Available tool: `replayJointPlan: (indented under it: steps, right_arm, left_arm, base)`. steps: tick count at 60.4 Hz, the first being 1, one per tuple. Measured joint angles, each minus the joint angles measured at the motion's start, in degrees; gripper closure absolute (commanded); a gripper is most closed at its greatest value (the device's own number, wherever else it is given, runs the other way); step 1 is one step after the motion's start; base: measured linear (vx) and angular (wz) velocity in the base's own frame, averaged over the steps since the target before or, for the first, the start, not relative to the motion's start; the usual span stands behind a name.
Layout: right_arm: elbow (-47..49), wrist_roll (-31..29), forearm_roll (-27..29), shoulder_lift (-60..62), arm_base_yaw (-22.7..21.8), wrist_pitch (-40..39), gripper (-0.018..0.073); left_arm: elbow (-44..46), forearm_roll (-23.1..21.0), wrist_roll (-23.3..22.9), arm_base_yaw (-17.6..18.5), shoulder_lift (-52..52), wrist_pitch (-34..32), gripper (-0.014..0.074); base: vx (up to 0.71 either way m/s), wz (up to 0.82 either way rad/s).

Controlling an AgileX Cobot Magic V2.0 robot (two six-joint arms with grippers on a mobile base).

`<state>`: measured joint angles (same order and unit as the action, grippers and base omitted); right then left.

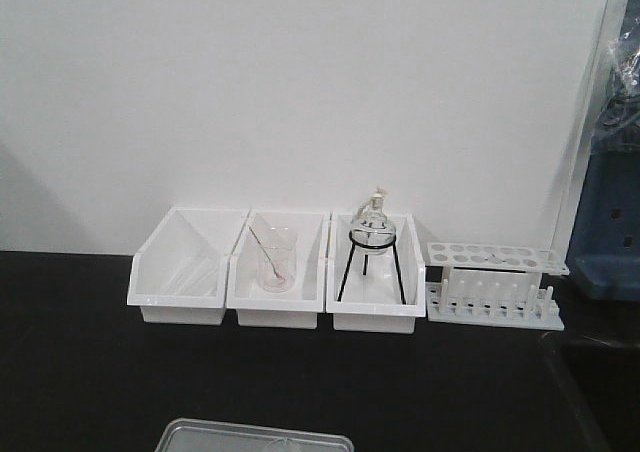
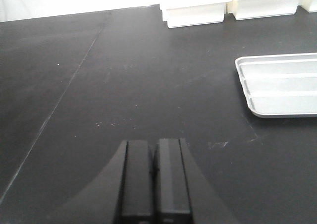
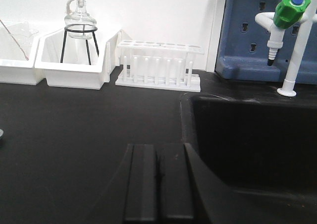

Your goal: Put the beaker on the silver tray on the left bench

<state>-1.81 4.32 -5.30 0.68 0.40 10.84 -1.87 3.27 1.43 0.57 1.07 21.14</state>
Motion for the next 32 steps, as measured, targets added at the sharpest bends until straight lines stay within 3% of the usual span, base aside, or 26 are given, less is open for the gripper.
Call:
replayJointPlan:
  steps: [32]
  right_arm:
    - [0.00, 0.04, 0.00, 0.00, 0.00, 0.33, 0.0573]
  left_arm:
    - [0.00, 0.00, 0.00, 0.00, 0.00, 0.00, 0.0595]
  base:
    - [0.00, 0.00]
